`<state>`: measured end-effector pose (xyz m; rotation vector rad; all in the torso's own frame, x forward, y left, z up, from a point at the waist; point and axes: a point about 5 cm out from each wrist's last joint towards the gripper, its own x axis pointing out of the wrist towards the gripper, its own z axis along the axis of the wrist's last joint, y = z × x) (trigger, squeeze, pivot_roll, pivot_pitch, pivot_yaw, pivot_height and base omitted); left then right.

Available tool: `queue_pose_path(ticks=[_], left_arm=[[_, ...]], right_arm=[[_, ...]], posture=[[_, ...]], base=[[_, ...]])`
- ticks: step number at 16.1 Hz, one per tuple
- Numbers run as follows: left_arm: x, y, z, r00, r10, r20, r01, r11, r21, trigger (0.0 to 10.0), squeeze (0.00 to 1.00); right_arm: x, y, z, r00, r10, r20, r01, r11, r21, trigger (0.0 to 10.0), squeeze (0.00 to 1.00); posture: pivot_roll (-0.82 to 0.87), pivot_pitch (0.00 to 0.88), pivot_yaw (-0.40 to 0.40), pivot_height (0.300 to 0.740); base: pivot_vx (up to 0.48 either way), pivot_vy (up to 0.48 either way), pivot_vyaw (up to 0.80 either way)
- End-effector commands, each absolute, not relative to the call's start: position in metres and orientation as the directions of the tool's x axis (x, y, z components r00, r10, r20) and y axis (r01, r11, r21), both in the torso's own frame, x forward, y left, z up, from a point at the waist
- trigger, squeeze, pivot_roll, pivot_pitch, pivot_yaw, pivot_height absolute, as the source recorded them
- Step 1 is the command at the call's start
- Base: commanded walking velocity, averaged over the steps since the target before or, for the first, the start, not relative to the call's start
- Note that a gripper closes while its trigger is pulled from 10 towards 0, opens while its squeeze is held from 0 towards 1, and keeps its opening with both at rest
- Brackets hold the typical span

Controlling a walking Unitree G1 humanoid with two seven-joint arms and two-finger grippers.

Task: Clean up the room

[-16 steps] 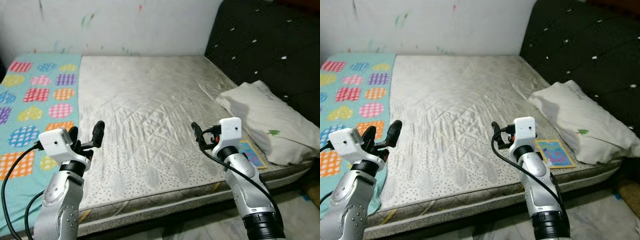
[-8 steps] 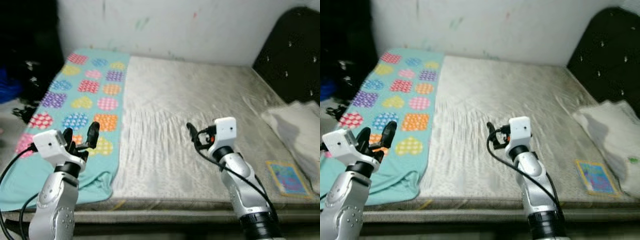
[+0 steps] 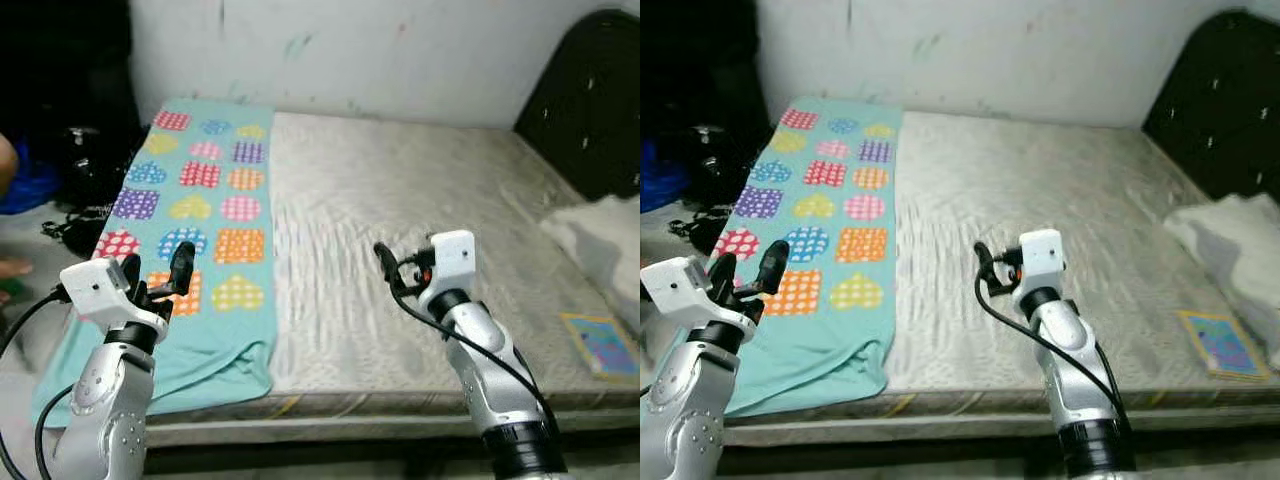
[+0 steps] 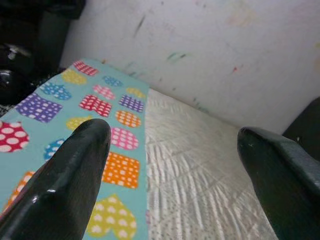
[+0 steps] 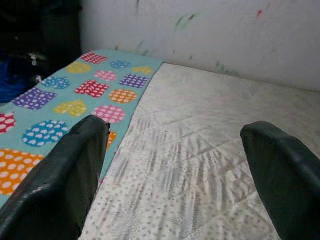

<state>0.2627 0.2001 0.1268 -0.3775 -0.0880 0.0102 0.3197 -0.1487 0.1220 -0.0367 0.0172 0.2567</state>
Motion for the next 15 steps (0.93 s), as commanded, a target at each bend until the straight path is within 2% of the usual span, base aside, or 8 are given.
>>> queue_pose_path(ticks=[1, 3, 5, 9, 12, 15], left_arm=[[0.265, 0.197, 0.126, 0.996, 0.014, 0.085, 0.016, 0.939, -0.345, 10.0, 0.00], [0.261, 0.206, 0.117, 0.998, 0.039, 0.058, -0.024, 0.970, -0.242, 10.0, 0.00], [0.257, 0.210, 0.113, 0.997, 0.055, 0.059, -0.042, 0.979, -0.199, 10.0, 0.00], [0.269, 0.206, 0.113, 0.996, 0.018, 0.083, -0.012, 0.998, -0.064, 10.0, 0.00], [0.284, 0.203, 0.117, 0.995, -0.041, 0.091, 0.045, 0.998, -0.040, 10.0, 0.00], [0.290, 0.197, 0.114, 0.994, -0.059, 0.091, 0.064, 0.997, -0.044, 10.0, 0.00]], right_arm=[[0.321, -0.150, 0.120, 0.965, 0.261, -0.037, -0.262, 0.965, -0.023, 10.0, 0.00], [0.322, -0.147, 0.121, 0.961, 0.275, -0.034, -0.275, 0.961, -0.015, 10.0, 0.00], [0.324, -0.144, 0.124, 0.955, 0.295, -0.013, -0.296, 0.955, -0.012, 10.0, 0.00], [0.334, -0.151, 0.132, 0.975, 0.215, 0.048, -0.216, 0.976, 0.000, 10.0, 0.00], [0.333, -0.158, 0.133, 0.985, 0.160, 0.065, -0.161, 0.987, 0.009, 10.0, 0.00], [0.324, -0.164, 0.129, 0.986, 0.154, 0.069, -0.152, 0.988, -0.021, 10.0, 0.00]], posture=[[0.00, 0.000, -0.092, 0.740], [0.01, 0.000, -0.105, 0.740], [0.01, 0.000, -0.106, 0.740], [-0.01, 0.000, -0.023, 0.740], [-0.06, 0.000, 0.035, 0.740], [-0.10, 0.000, 0.042, 0.740]], base=[[0.000, 0.480, 0.00], [0.000, 0.180, 0.00], [0.000, 0.000, 0.00], [0.000, 0.000, 0.00], [0.000, 0.000, 0.00], [0.000, 0.000, 0.00]])
